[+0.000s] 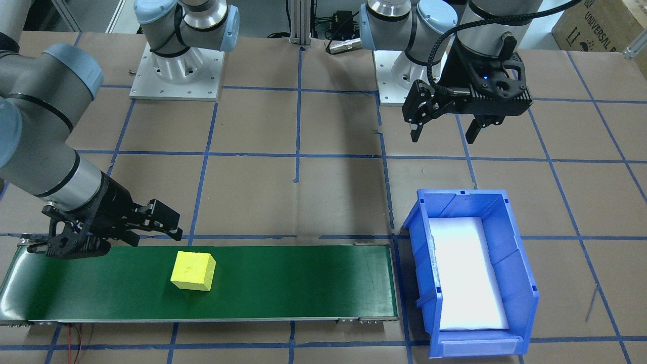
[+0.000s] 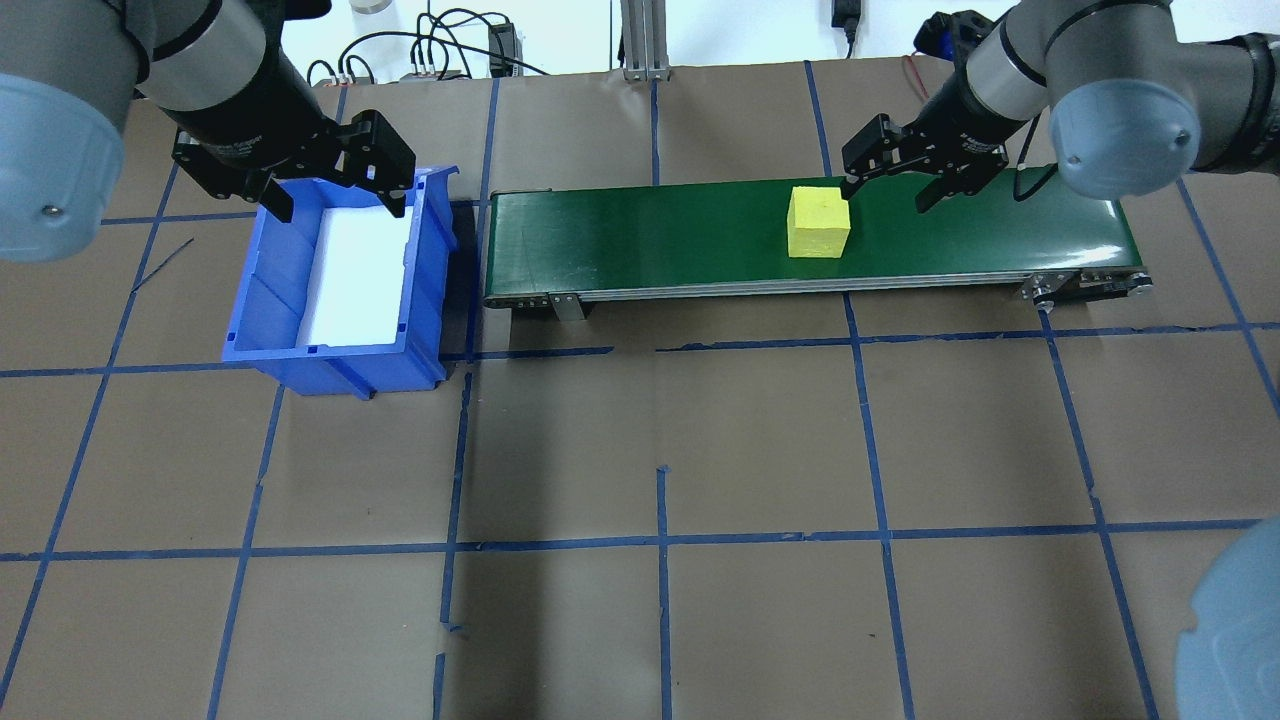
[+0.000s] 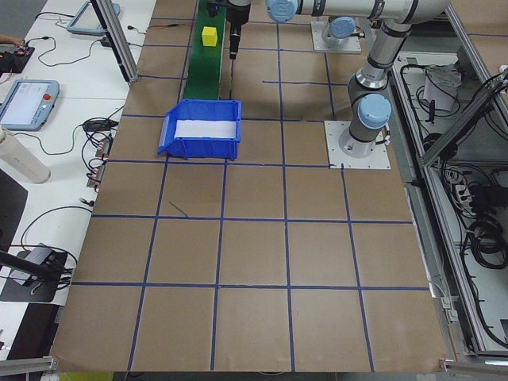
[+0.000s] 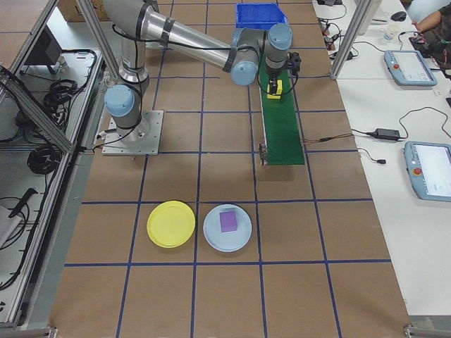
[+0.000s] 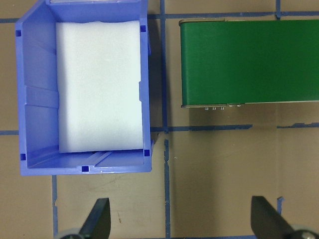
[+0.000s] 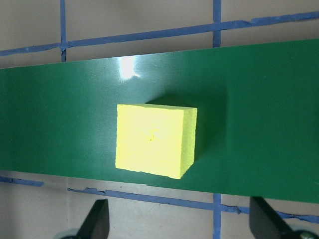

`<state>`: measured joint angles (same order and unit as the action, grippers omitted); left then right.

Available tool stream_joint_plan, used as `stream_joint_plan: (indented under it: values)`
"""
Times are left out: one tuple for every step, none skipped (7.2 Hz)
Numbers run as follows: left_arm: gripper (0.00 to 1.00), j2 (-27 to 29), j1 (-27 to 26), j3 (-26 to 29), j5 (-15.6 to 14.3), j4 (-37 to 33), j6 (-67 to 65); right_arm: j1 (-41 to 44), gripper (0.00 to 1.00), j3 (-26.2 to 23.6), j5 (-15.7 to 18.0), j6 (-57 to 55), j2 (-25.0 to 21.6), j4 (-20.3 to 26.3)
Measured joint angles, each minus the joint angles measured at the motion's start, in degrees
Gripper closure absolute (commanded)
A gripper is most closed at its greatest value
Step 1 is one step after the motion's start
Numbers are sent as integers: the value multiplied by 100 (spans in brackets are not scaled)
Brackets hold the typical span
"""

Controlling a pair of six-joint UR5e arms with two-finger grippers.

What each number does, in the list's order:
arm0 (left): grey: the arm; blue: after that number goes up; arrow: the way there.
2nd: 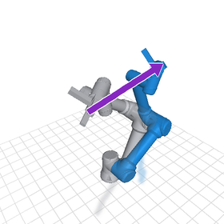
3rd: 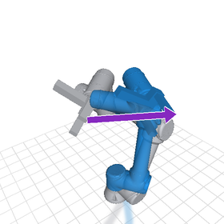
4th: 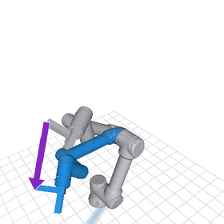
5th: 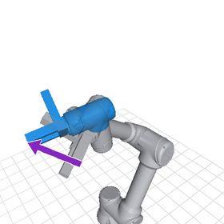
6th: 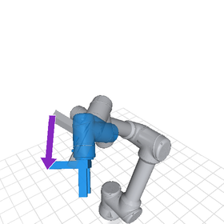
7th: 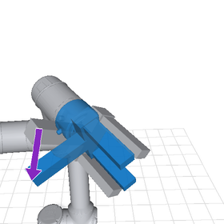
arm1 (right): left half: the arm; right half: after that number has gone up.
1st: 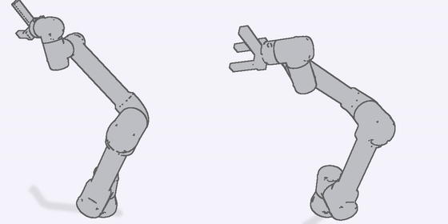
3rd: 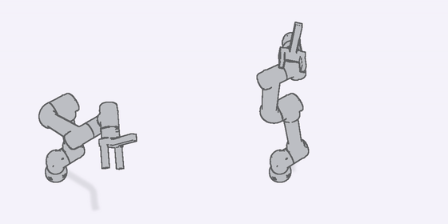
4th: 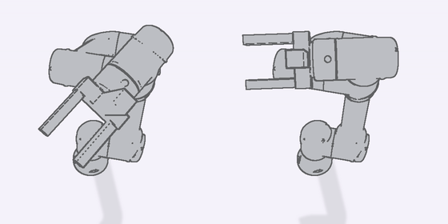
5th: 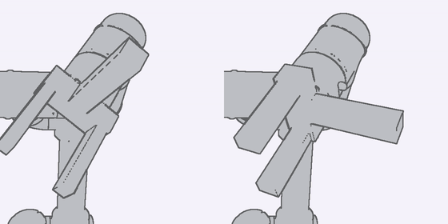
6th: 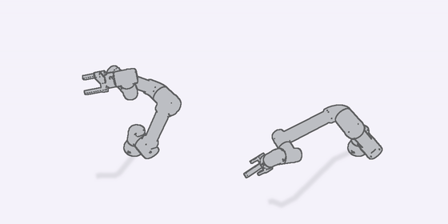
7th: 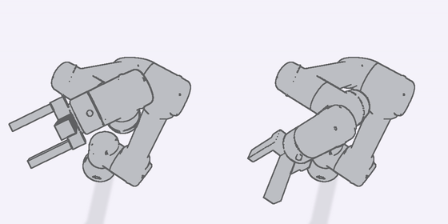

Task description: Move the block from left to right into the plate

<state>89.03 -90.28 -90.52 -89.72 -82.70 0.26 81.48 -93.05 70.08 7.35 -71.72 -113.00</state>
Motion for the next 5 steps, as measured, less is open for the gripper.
stream_joint_plan:
  values:
    - [0, 0, 1, -1, -1, 1, 2, 16, 0, 0, -31, -19, 111, -73]
    - [0, 0, 4, -1, -3, 4, 6, 21, 0, 1, -39, -25, 257, -220]
    - [0, 0, 8, -1, -7, 7, 8, 22, 0, 9, -27, -25, 415, -396]
    - [0, 0, 9, 0, -9, 7, 7, 20, 13, 14, 1, -24, 550, -553]
    - [0, 0, 10, 2, -10, 8, 5, 18, 39, 18, 66, -22, 688, -729]
